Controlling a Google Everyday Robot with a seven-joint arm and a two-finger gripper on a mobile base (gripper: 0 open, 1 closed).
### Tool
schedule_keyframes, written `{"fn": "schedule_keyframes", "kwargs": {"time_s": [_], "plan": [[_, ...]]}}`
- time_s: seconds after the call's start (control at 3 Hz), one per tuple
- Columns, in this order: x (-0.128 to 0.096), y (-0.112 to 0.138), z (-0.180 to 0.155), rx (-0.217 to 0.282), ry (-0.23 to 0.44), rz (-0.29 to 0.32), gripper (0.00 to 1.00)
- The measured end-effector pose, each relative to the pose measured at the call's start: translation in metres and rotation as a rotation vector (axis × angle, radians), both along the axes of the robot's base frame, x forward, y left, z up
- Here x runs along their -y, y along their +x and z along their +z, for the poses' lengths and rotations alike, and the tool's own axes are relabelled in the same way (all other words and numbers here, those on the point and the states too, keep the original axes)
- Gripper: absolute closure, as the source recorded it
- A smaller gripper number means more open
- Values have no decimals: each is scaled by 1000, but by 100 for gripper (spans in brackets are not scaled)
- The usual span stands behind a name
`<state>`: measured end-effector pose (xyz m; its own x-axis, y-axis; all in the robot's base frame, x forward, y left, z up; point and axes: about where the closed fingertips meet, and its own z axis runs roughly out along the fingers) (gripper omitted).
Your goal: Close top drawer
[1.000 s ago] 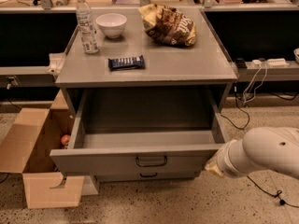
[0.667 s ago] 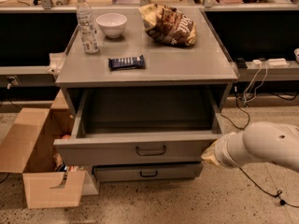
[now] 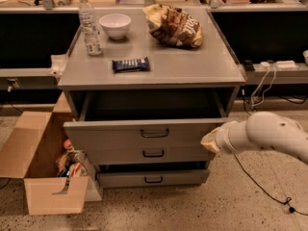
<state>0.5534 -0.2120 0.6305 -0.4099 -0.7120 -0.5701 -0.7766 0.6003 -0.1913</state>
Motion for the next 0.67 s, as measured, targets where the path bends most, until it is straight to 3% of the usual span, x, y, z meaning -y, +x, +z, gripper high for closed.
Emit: {"fn": "schedule_keyframes", "kwargs": {"time_s": [0.33, 0.67], "plan": [[0, 0, 0, 0, 0, 0, 100], [1, 51, 1, 27, 34, 22, 100]]}}
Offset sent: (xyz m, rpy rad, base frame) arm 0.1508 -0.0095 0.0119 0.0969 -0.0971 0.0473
